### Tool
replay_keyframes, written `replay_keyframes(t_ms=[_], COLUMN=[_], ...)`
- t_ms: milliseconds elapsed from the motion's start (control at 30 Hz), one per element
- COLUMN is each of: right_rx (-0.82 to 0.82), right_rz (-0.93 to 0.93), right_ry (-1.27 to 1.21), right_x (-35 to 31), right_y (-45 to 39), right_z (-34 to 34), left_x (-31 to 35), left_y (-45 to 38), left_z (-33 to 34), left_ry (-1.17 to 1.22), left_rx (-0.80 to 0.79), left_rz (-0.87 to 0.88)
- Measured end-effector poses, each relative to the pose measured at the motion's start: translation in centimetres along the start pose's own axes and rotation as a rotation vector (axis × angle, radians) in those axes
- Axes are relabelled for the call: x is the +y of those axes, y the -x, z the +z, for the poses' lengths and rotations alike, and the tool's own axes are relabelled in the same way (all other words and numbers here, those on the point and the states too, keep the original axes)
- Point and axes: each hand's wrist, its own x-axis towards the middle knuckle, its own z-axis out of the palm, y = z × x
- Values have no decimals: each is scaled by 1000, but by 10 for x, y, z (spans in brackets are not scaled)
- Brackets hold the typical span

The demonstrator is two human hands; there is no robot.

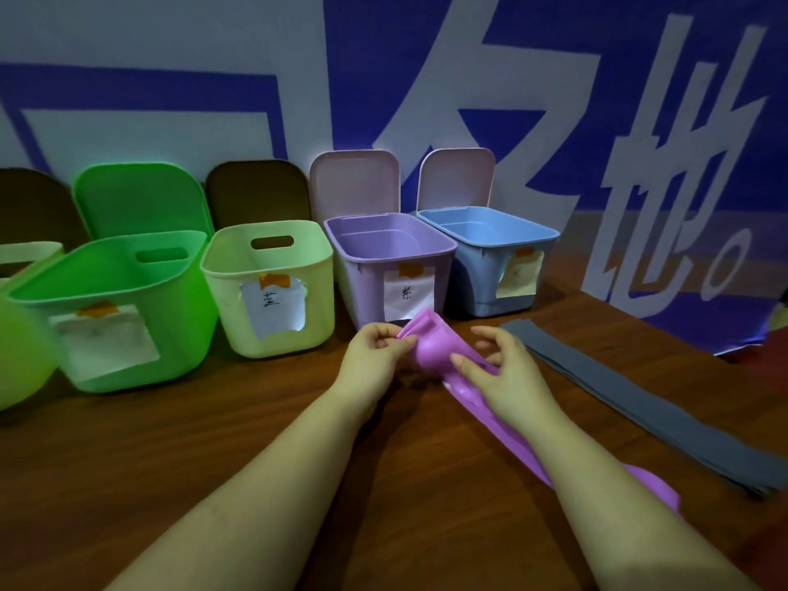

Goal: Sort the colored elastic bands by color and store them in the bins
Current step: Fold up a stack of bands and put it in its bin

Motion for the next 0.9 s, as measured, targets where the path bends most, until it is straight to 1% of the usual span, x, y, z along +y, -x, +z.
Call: replay_keyframes(t_ms=[67,167,200,267,300,367,433,500,633,733,867,900], right_rx=[-126,-202,-202,-190,-181,-169,-183,-201,-257,-342,-424,-446], right_rz=[-40,-97,-145,-257,-307,-384,-414,-422,-415,-403,-357,-336], right_ry=[65,78,79,138,162,157,103,34,-208,-364,-543,-572], right_x=[-4,-27,-39,-66,-79,-105,-126,-149,-195,-216,-212,-205], right_y=[4,19,25,42,53,79,107,136,194,233,276,286], right_z=[-3,-11,-14,-20,-23,-31,-36,-36,-33,-27,0,10], left_x=[10,29,38,56,64,79,90,100,116,123,116,110], left_y=[24,62,74,98,111,141,172,205,272,318,373,385], left_z=[-3,-13,-17,-27,-32,-41,-52,-62,-84,-99,-118,-122], left_ry=[3,-40,8,221,323,472,609,725,852,905,920,934], left_rx=[-51,-35,-25,-31,-48,-79,-121,-167,-257,-251,-202,-215], left_rz=[11,72,75,24,-20,-161,-321,-404,-383,-375,-381,-379])
